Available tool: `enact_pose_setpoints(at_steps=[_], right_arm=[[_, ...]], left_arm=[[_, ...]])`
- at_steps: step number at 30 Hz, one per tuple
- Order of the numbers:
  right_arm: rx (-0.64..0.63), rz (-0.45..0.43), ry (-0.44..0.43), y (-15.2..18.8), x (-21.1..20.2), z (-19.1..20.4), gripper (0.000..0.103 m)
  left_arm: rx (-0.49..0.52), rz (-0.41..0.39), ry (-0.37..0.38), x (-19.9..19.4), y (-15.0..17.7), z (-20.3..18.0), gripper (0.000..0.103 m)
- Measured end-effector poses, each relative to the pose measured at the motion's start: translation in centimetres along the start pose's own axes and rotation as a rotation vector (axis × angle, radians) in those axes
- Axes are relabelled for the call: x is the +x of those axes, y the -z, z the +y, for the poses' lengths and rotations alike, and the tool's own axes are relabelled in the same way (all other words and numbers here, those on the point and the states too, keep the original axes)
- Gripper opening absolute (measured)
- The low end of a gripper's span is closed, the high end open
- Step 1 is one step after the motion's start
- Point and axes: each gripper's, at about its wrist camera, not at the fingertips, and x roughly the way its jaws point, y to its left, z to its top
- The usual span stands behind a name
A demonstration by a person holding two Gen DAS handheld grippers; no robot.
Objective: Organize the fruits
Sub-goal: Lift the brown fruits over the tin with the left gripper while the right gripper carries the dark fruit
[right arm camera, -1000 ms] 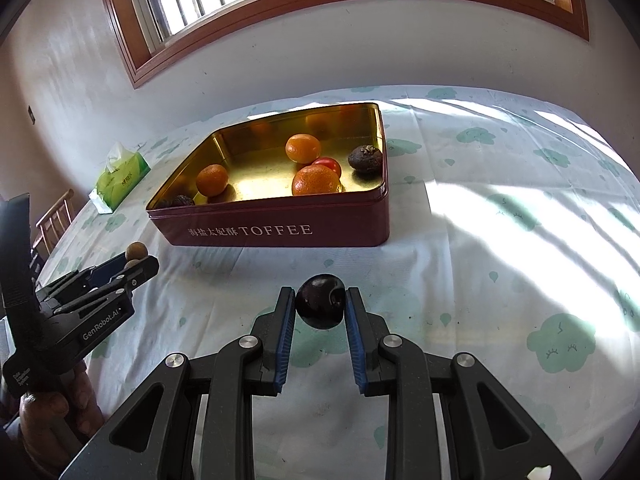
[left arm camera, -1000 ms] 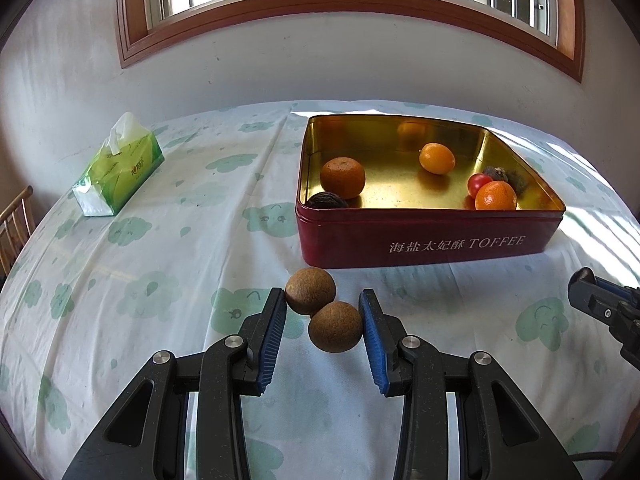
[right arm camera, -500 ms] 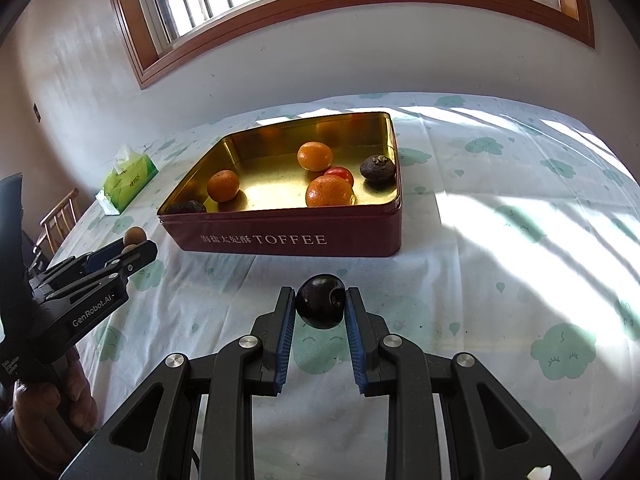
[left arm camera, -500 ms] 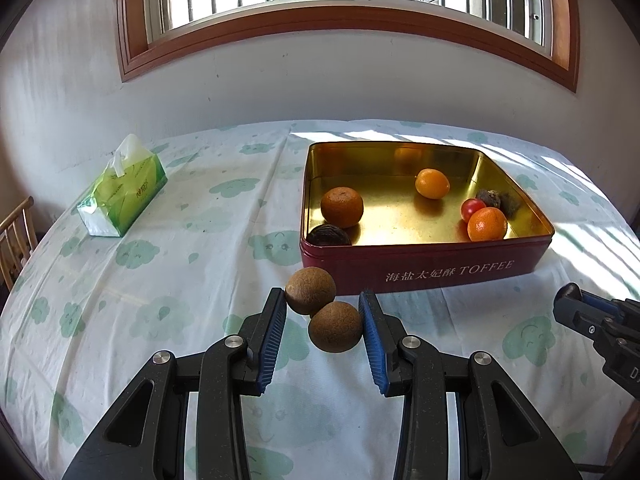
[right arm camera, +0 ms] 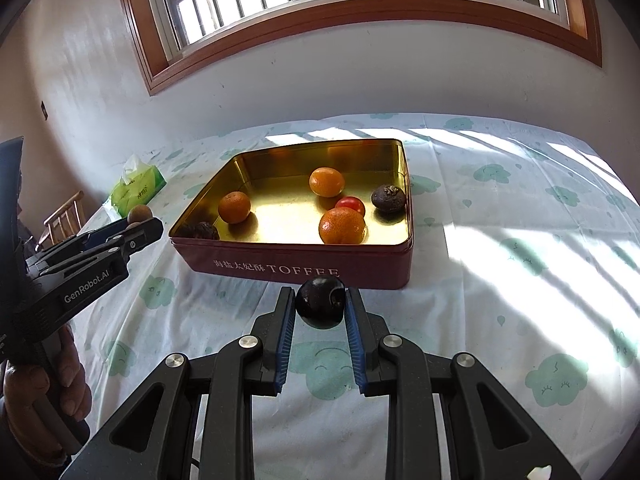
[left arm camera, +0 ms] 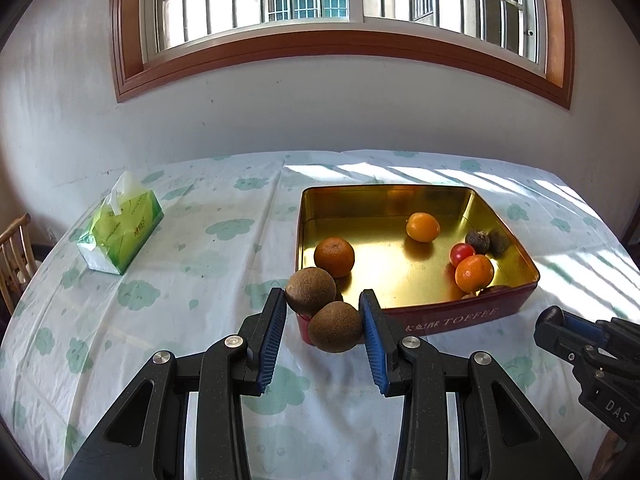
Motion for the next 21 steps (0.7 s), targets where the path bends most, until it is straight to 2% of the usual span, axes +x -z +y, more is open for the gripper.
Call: enact_pose_setpoints(at_steps=[11, 21], right_arm=[[-0.014, -0.038, 0.017, -3.5, 1.3, -0.3, 0.024], [-0.009, -0.008, 0.036, -4.7, 4.3, -1.5, 0.024]], left_arm=[[0.019, -0.017, -0.024, 2.6, -3.3, -0.1, 0.039], [0.004, 0.03, -0.002, 6.2, -4.1, 0.6, 0.039]])
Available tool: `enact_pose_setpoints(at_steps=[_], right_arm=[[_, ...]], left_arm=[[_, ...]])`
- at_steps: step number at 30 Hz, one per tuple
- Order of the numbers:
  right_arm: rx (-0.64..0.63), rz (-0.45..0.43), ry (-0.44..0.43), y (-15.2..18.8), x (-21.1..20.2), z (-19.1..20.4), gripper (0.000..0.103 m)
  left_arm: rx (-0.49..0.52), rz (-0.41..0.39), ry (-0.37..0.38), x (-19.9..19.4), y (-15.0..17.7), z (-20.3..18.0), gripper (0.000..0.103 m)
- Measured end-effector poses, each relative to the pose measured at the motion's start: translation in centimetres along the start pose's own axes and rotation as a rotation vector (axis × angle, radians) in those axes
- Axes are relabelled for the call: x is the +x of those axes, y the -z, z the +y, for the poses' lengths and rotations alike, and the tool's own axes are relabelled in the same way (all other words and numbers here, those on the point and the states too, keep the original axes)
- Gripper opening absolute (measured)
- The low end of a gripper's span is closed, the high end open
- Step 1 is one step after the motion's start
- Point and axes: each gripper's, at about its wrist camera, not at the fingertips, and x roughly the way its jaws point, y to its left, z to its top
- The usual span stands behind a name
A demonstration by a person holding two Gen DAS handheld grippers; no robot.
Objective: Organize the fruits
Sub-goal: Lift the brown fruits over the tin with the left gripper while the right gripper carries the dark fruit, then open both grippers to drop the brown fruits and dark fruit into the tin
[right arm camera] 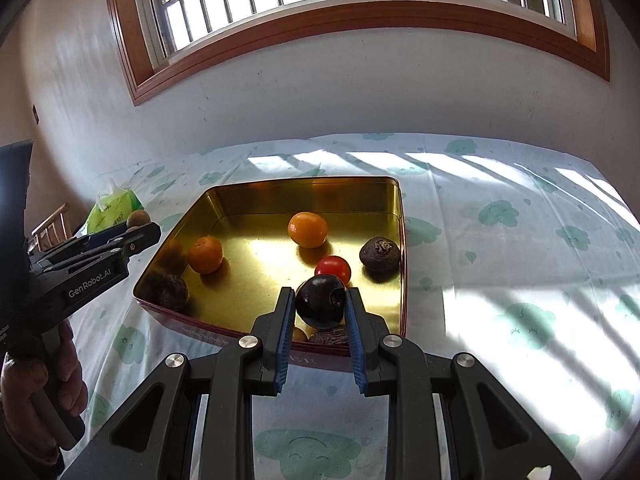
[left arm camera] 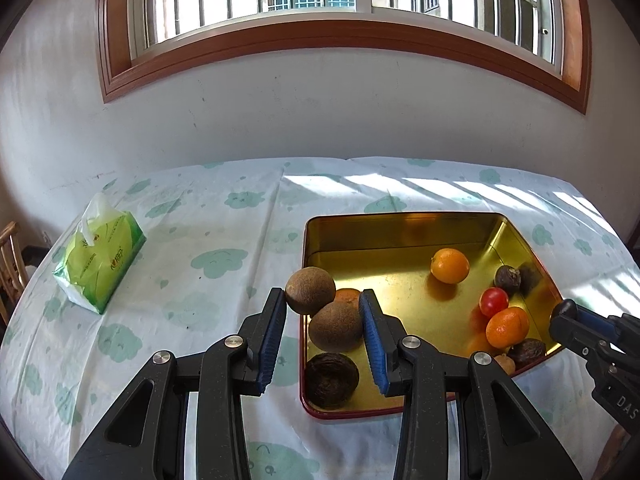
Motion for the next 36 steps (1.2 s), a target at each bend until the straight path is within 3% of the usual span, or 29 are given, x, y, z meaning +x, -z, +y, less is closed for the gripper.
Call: enact_pose_setpoints(at_steps=[24, 28, 33, 36], right_arm=[[0.007, 0.003, 0.014, -0.2, 2.7, -0.7, 0.024], [0.007, -0.002, 0.014, -0.2, 2.8, -0.7, 0.024], [0.007, -0.01, 0.016, -0.2, 2.8, -0.8, 0.024], [0.015, -0.022, 0.016, -0.1, 2.8, -0.9, 0.026]], left_arm=[[0.019, 0.0, 0.116, 2.2, 0.5, -0.2, 0.04], [0.005, -0.004, 0.15, 2.3, 0.6, 0.1, 0.044], [-0.017, -0.02, 0.185, 2.0, 0.8, 0.8, 0.058], [-0.022, -0.026, 0.197, 1.9, 0.7, 1.0, 0.06]])
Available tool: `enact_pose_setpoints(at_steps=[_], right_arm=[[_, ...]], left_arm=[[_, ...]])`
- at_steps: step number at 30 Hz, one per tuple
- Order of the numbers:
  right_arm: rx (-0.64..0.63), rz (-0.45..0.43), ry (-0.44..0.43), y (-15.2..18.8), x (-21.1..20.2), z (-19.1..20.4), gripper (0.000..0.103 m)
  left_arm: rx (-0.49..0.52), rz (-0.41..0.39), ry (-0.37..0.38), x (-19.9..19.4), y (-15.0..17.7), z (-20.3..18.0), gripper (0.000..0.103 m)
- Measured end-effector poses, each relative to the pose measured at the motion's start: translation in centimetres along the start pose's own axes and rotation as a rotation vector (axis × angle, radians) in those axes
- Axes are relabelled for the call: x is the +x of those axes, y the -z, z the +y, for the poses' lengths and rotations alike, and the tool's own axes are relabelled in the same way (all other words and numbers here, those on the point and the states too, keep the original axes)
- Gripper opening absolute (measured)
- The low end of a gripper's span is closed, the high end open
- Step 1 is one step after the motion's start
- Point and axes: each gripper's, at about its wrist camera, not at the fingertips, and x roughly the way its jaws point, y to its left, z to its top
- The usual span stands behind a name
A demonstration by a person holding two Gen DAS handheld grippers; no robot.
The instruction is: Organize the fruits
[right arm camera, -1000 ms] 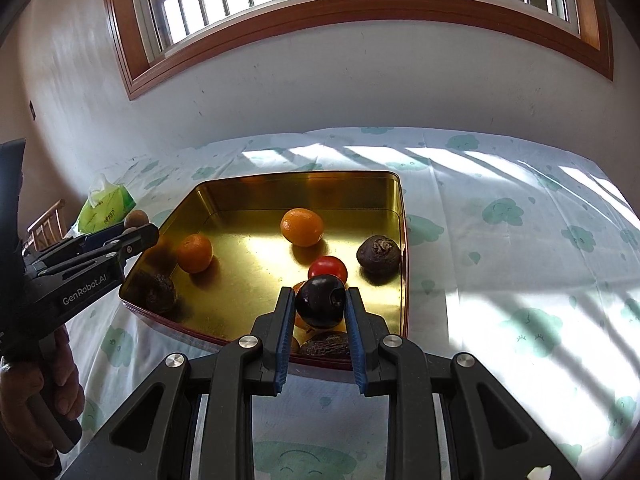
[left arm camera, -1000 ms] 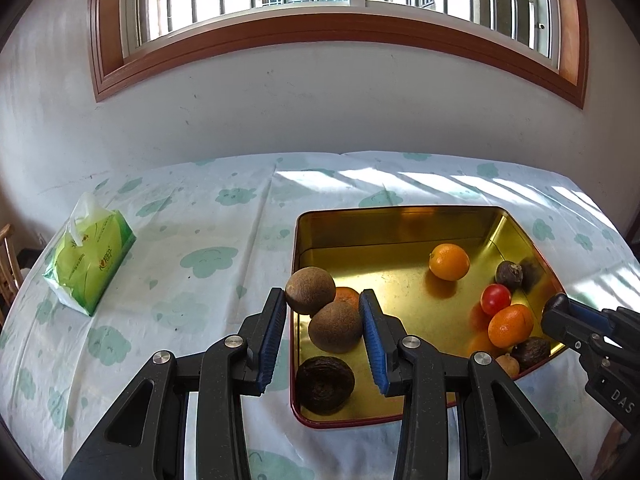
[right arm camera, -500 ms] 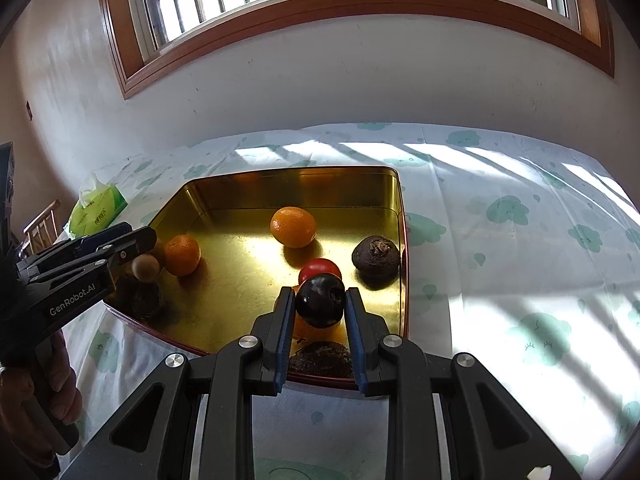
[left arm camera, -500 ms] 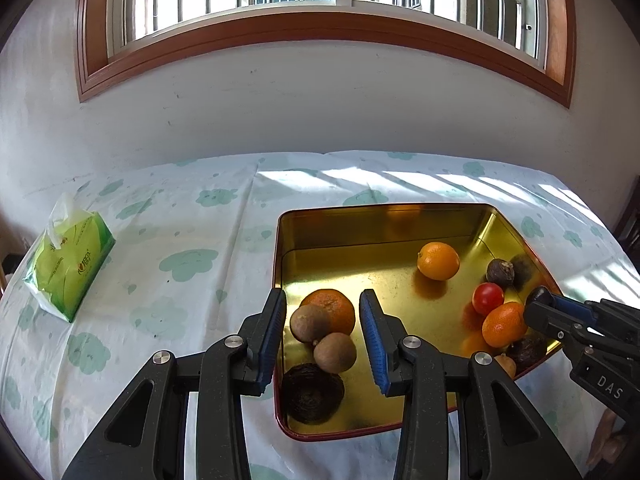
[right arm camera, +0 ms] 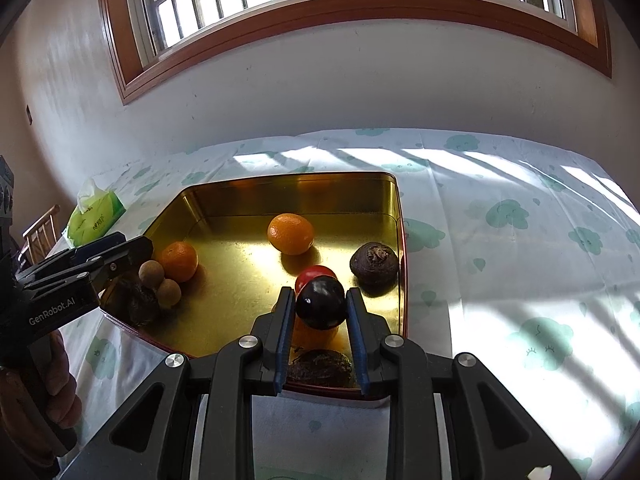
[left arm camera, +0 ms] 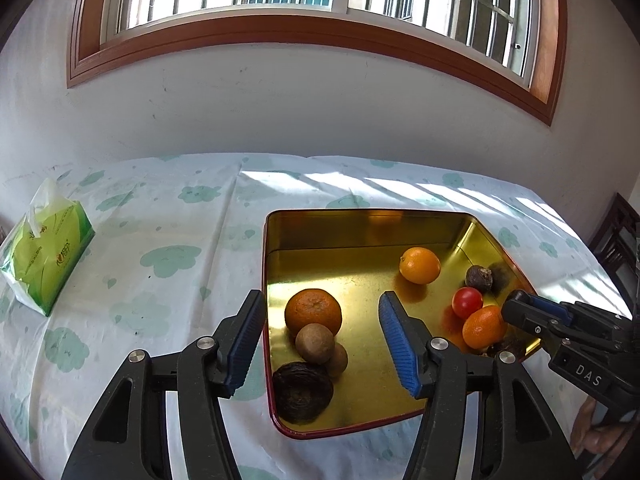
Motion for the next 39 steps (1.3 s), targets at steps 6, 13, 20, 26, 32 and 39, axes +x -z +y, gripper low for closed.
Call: enact_pose_setpoints(at_steps=[6, 13, 20, 26, 32, 39], right_arm=[[0.013, -0.007, -0.007, 0.1, 0.0, -0.3, 0.026], [0.011, -0.055, -0.029, 0.9, -1.2, 0.2, 0.03], [-0.035, -0.088, -0.046, 2.0, -2.8, 2.4, 0.035], [-0.03, -0.077, -0.059, 2.9, -3.4, 3.3, 0.036], [-0.021, -0.067, -0.059, 3.9, -4.2, 3.9, 0.039], [-0.018, -0.071, -0.06, 5.1, -5.5, 4.4, 0.039]], left_arm=[[0.006, -0.026, -0.024, -0.5, -0.1, -0.1, 0.067], [0.005, -0.031, -0.058, -0.5, 0.4, -0.1, 0.067], [-0.001, -0.045, -0.087, -1.0, 1.0, -0.2, 0.067], [-0.019, -0.063, -0.109, -2.1, 1.5, -0.1, 0.067], [-0.035, -0.077, -0.153, -3.6, 2.6, -0.3, 0.067], [-0.036, -0.086, -0.198, -5.6, 4.2, -0.6, 0.072]])
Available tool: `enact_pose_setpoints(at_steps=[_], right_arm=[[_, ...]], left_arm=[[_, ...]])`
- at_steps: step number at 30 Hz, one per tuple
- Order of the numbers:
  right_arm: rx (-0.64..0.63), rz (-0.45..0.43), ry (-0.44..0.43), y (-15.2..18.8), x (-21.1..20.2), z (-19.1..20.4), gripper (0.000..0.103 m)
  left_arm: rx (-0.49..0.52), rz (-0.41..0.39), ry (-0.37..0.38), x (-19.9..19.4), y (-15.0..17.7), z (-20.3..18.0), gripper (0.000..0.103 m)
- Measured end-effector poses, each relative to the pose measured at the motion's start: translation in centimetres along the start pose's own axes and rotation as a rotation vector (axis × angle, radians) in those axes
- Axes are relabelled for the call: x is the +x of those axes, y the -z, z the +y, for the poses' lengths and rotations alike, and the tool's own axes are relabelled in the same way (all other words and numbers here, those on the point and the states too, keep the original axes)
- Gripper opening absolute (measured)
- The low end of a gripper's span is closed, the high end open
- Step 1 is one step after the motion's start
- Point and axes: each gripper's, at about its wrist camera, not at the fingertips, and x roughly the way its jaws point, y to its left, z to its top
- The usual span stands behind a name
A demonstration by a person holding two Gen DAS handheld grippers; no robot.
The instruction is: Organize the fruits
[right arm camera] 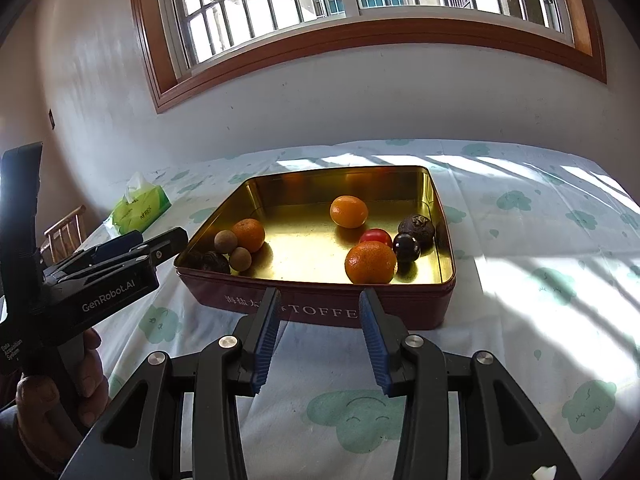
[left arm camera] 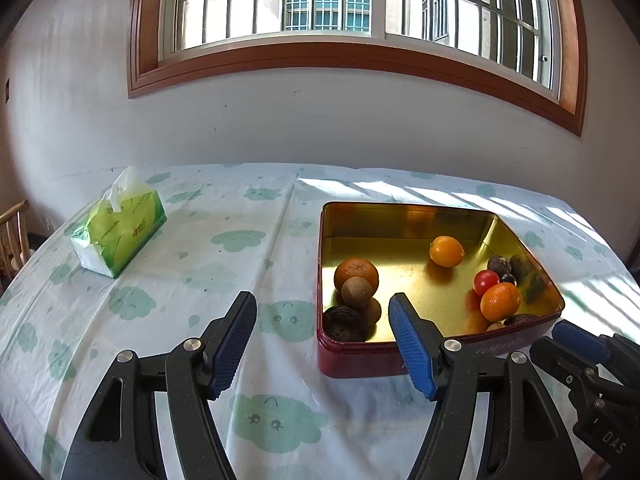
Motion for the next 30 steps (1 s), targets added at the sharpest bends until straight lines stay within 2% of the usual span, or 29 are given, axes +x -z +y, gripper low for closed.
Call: enact_pose_setpoints(at_steps=[2, 7, 17, 23, 30], right_arm=[[0.002, 0.01, 0.005, 0.6, -0.1, 0.2, 0.043], [0.005, 0.037, -0.002, 1.8, -0.3, 0.8, 0.043], [-0.005, 0.043, -0.004, 2.8, -1.3, 1.4, 0.047], [-0.004, 0.048, -0.001, 3.3, -1.3, 1.6, 0.049], [-0.009, 0.044, 0.007, 3.7, -1.3, 1.9, 0.05]], left_arm=[[-0.001, 0.002, -0.01, -0.4, 0.5, 0.0, 0.075], [0.007, 0.033, -0.021, -0.9, 1.9, 0.0, 0.075], [-0.003, 0.078, 0.001, -1.8, 3.9, 0.0, 0.076], [0.013, 0.102, 0.004, -2.1, 5.0, -0.4, 0.084], [-0.006, 0.085, -0.016, -2.5, 5.2, -0.1, 0.09]])
